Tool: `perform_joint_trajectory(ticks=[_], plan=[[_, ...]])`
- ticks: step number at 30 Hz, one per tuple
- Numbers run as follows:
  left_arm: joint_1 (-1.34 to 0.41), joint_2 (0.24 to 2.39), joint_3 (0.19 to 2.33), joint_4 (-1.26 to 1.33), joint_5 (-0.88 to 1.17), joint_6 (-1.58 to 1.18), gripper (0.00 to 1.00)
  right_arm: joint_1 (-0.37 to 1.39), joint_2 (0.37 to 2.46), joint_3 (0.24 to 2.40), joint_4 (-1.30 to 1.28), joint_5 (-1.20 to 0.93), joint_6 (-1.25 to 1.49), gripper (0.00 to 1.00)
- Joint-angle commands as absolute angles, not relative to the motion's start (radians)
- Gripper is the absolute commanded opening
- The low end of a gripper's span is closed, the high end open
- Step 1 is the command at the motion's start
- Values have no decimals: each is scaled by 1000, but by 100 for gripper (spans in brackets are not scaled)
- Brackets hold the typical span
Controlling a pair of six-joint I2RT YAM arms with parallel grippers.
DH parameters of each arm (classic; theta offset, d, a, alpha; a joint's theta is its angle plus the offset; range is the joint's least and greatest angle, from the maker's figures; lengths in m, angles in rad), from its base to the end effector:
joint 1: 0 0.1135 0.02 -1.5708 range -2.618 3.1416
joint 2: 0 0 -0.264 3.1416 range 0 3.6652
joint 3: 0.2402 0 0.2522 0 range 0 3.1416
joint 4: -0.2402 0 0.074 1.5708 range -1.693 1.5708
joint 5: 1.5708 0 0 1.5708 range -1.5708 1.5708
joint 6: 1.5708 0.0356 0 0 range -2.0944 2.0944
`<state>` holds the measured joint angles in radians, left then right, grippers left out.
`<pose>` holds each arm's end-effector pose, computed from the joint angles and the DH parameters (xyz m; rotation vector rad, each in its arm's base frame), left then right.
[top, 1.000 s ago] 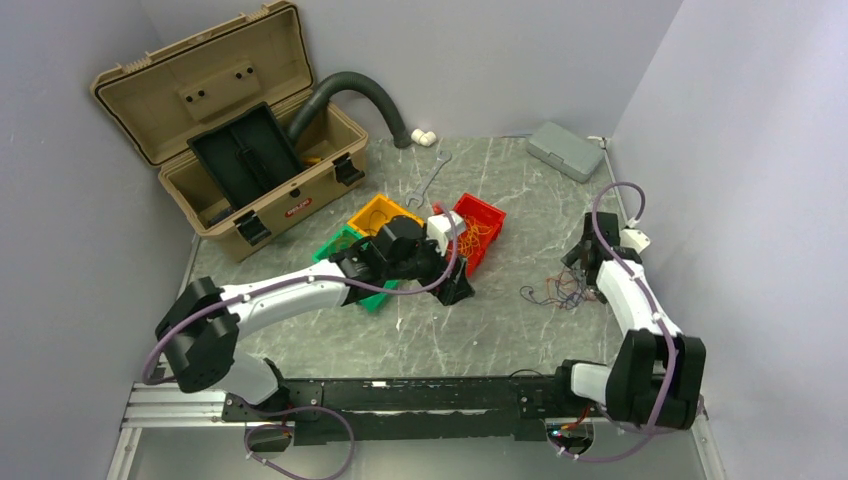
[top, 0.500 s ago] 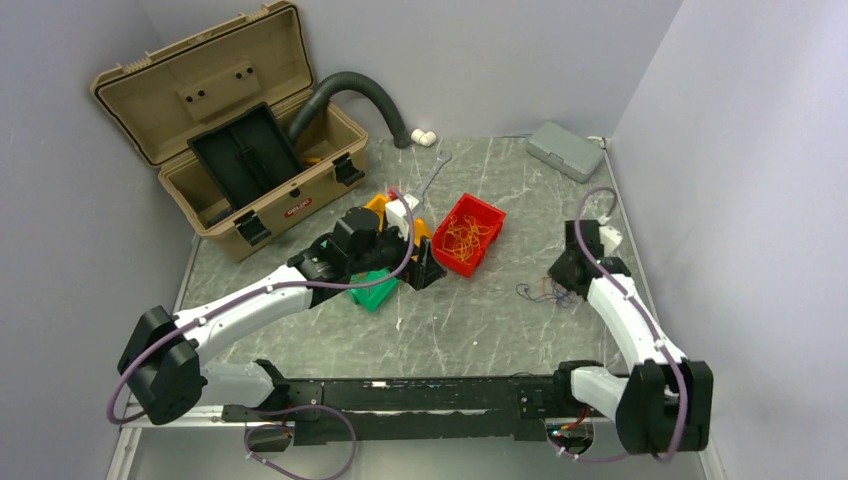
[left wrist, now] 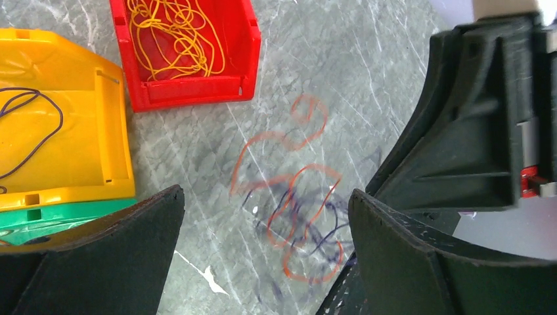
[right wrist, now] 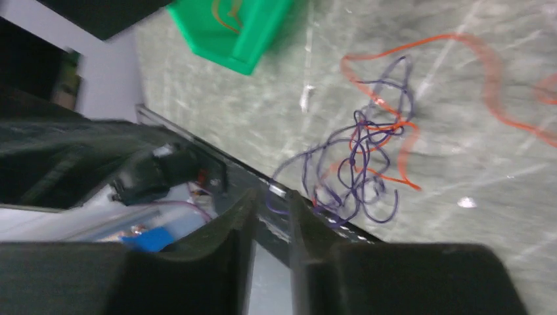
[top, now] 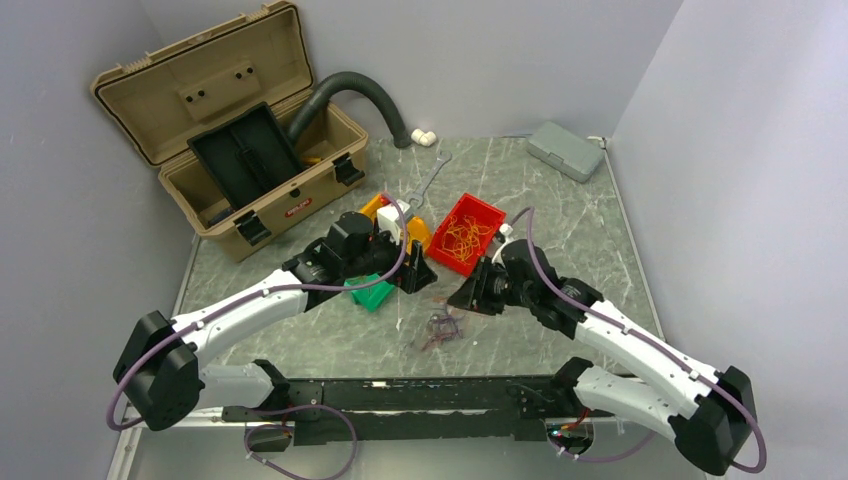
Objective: Untangle the cables
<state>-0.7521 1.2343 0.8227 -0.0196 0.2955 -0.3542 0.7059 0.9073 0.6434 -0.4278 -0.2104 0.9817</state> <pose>0.1970 -0.1985 0.2745 0.6165 2.0361 -0.9811 0.1423 0.1311 0.2461 0.2209 2.4952 1.0546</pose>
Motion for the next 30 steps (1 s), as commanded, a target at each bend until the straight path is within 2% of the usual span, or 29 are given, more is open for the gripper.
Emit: perform_joint_trajectory(ticks=[1, 3, 4, 5, 11, 16, 26, 30], plan=[[-749, 1215, 831, 12, 318, -364, 97, 716, 923, 753, -370, -264, 945, 55], [-749, 1205, 818, 20, 319, -368, 97, 713, 923, 799, -460, -191, 870, 87], [-749, 1203, 813, 18, 318, -368, 97, 713, 919, 820, -503, -144, 844, 95], [-749, 1201, 810, 15, 319, -368, 97, 710, 913, 831, -540, -98, 824, 97], [-774, 1233, 786, 9, 373, -379, 96, 651, 860, 824, -672, 79, 745, 96], [-849, 1267, 785, -61, 345, -370, 95, 614, 862, 777, -719, 145, 689, 94], [-868, 1232, 750, -155, 310, -391, 95, 612, 815, 639, -584, 59, 584, 90], [-862, 1235, 749, -176, 294, -401, 95, 613, 821, 606, -548, 39, 575, 85]])
